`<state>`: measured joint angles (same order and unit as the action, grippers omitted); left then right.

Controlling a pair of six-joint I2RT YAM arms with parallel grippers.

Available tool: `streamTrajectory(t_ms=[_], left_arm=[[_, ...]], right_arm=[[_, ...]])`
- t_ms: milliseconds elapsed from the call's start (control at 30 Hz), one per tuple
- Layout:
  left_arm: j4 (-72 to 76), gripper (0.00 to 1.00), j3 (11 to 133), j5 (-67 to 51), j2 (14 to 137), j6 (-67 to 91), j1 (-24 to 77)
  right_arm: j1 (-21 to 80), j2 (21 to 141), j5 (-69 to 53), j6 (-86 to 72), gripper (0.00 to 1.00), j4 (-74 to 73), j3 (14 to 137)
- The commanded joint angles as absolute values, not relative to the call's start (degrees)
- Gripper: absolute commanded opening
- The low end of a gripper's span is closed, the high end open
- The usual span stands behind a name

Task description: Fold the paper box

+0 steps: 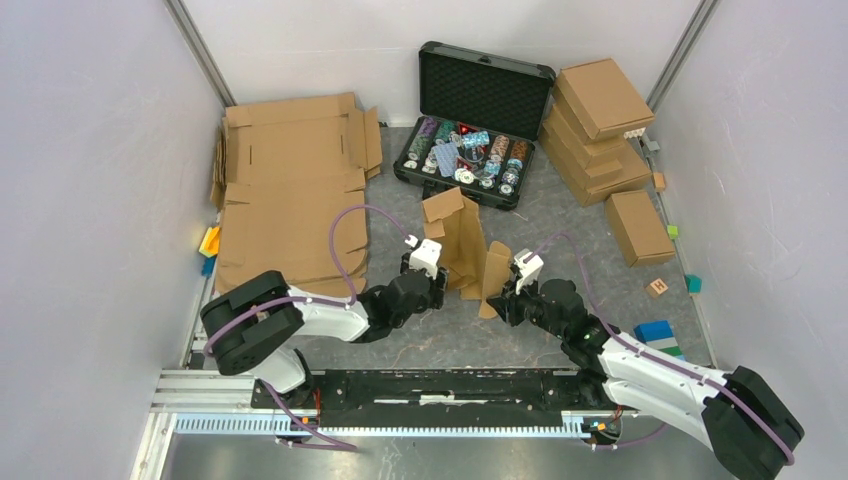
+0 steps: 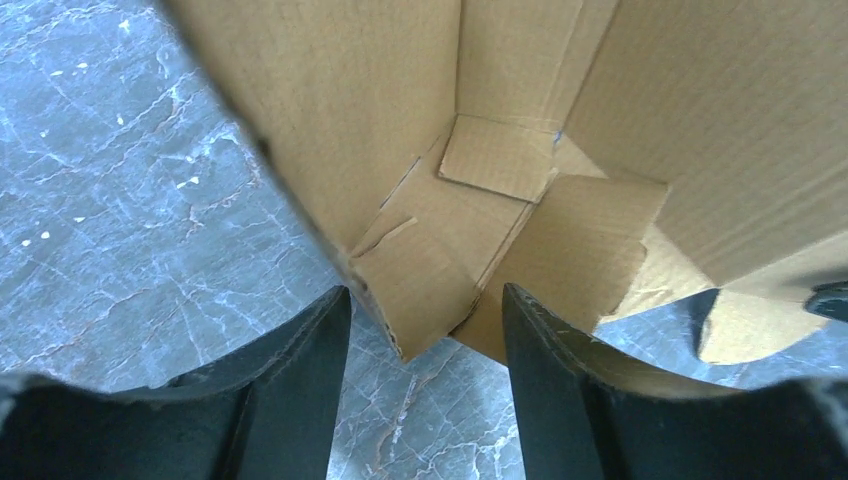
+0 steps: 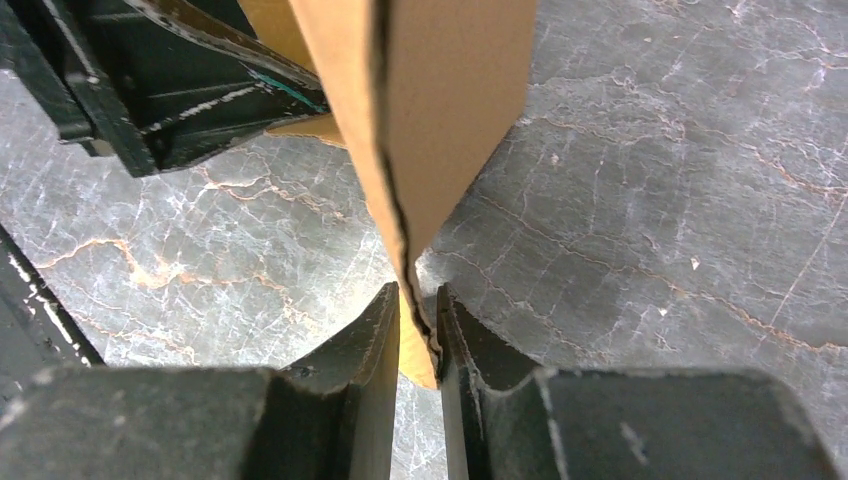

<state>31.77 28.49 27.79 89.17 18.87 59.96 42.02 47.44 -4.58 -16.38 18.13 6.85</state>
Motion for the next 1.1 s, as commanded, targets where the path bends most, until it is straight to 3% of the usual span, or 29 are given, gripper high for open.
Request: streamTrajectory(t_ms=[0,200,500,767,1067], left_arm=[[32.34,0.67,28.20,19.62,85.72,18.41,58.20],[36.02,0.80,26.82,8.98,84.59,18.03,53.28],[32.46,0.94,30.28,5.17,86.80,15.81,50.98],[26.21,0.95,33.98,8.53,89.03,14.35,50.50],[21.40,0.90,39.00,13.46,92.93,15.72,48.26]], right_arm=[[42.36,48.20,-2.38,-14.81,0.25,17.01,7.71],[42.36,49.46,-2.63,-14.21,0.25,17.85,8.40],[42.36,51.90,-2.61,-12.92,0.29,19.48,10.08],[42.36,53.48,2.47,-11.13,0.48,26.87,9.72],[42.23,57.20,11.23,-9.29,0.46,31.55,11.34]])
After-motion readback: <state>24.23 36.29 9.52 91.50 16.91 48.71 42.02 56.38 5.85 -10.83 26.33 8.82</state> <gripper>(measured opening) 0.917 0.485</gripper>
